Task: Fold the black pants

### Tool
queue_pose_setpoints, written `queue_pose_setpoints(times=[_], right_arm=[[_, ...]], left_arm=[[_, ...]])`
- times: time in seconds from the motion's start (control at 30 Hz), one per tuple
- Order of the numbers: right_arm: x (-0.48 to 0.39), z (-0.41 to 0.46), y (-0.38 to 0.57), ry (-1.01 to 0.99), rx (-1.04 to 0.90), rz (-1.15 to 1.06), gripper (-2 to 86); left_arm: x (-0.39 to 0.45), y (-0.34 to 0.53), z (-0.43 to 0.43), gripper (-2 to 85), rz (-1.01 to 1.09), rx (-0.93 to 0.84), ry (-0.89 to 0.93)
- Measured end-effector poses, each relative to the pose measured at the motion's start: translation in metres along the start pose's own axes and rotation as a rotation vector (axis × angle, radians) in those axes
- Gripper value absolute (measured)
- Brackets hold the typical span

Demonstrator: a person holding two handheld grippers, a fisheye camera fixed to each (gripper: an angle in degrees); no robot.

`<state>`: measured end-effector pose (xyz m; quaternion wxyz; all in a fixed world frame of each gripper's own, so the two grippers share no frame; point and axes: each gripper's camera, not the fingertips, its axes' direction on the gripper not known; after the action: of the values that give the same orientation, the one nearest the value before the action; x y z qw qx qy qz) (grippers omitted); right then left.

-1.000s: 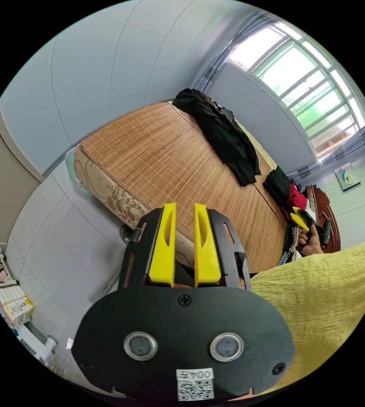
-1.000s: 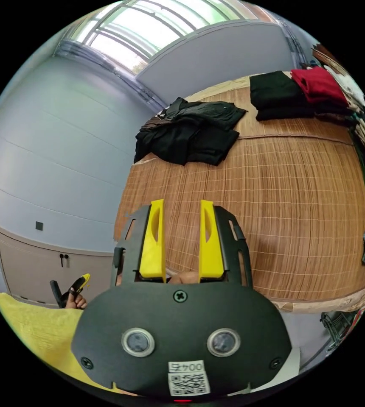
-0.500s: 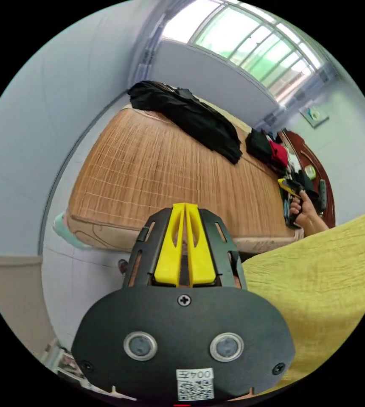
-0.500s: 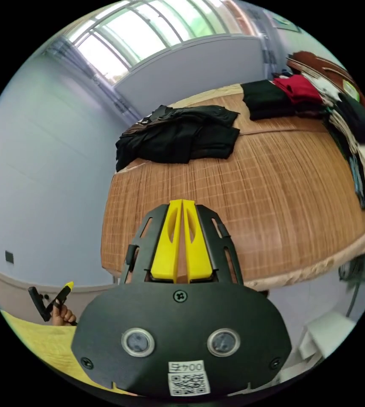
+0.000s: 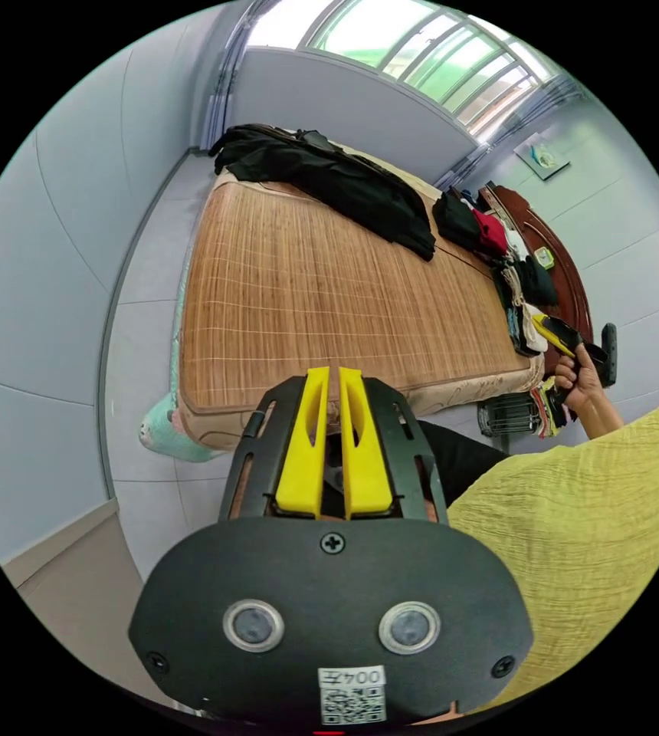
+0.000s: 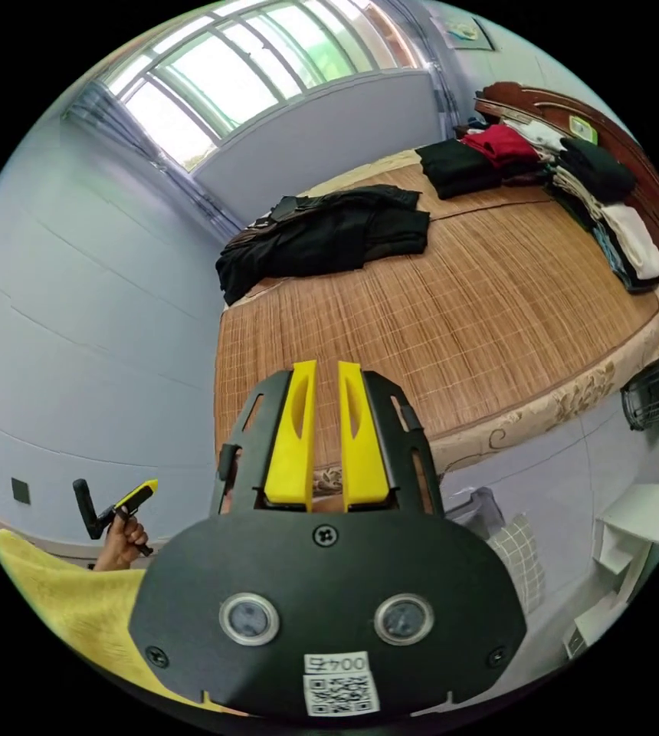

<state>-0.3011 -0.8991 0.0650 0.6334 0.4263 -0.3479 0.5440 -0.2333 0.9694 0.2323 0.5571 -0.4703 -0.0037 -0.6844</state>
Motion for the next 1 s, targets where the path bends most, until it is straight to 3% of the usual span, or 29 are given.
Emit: queue_pose_setpoints(times=[0.47, 0.7, 0.9, 1.0], right_arm=[[0.102, 0.111, -0.005, -0.149, -0.051, 0.063, 8.1], [0.114, 0.134, 0.046, -0.203, 0.092, 0.202, 11.2], [0.075, 0.163, 0.15, -0.246, 0.245, 0.44, 11.8], [0.048, 0.173, 0.183, -0.254, 0.24, 0.478, 12.4]], left_arm=[[-0.01, -0.106, -0.009, 2.6, 0.112, -0.06, -0.037], [-0.085, -0.175, -0.003, 2.5, 0.307, -0.14, 0.049], [-0.173, -0.249, -0.041, 2.8, 0.538, -0.186, 0.08], [-0.22, -0.274, -0.067, 3.5, 0.554, -0.21, 0.069]])
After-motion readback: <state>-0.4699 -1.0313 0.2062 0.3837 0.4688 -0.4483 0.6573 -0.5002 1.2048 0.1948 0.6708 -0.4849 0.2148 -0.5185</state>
